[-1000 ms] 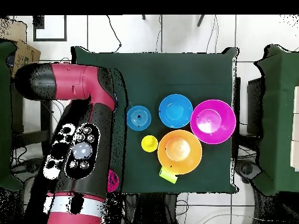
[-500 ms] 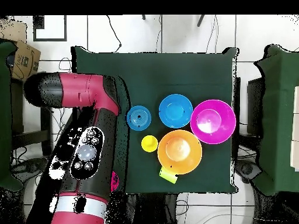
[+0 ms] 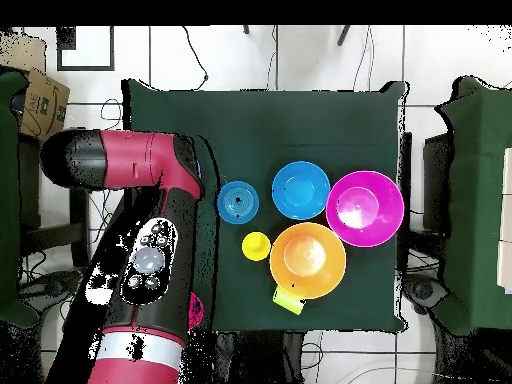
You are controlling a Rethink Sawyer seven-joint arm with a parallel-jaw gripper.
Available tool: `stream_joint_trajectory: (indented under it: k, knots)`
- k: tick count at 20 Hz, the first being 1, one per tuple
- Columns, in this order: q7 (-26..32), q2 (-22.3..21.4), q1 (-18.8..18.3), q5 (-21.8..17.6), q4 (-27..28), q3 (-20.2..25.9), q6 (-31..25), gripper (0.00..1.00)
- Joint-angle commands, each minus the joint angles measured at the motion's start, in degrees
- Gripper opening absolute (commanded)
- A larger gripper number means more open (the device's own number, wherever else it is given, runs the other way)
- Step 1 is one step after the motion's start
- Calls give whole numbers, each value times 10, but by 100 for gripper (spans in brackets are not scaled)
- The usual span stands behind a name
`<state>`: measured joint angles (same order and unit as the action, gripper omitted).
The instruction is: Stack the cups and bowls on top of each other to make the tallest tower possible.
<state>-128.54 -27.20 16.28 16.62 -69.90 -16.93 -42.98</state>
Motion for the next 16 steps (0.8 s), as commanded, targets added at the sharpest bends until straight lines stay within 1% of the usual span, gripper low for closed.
stream_joint_trajectory:
  k: [1, 6, 9, 12, 16]
  knots:
    - [33, 21, -11, -54, -71, 67, -9, 100]
    - [40, 20, -17, -63, -98, 68, 27, 100]
    - [50, 9, -24, -62, -114, 73, 32, 100]
    - [54, 14, -30, -68, -111, 75, 34, 100]
    - [46, 30, -35, -81, -106, 78, 53, 100]
